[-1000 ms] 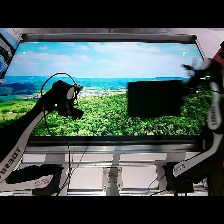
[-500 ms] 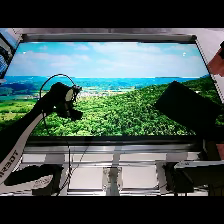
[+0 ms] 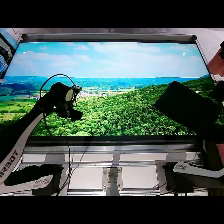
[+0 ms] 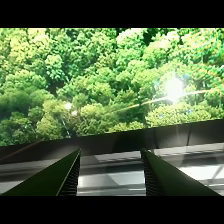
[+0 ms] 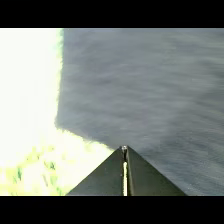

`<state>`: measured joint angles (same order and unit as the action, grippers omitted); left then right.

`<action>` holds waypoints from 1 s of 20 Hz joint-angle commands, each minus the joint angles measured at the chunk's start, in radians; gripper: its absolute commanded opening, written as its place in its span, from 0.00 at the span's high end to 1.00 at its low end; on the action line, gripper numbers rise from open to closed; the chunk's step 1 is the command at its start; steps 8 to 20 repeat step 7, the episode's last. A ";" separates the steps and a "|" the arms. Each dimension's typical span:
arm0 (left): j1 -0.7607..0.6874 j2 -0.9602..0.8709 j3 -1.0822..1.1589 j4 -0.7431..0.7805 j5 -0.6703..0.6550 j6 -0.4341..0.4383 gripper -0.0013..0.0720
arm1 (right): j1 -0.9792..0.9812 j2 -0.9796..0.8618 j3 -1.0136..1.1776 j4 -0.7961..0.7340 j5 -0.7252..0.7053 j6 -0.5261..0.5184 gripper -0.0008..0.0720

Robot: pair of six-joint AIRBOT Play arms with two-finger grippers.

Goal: Fold the clothes and pants, and hang the long-sleeved shirts on hangers.

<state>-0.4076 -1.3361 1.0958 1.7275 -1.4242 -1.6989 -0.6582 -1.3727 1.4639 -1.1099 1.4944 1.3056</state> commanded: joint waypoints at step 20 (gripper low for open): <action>0.000 0.000 0.000 0.000 0.000 0.000 0.44 | 0.616 0.038 -0.109 -0.128 0.044 0.037 0.95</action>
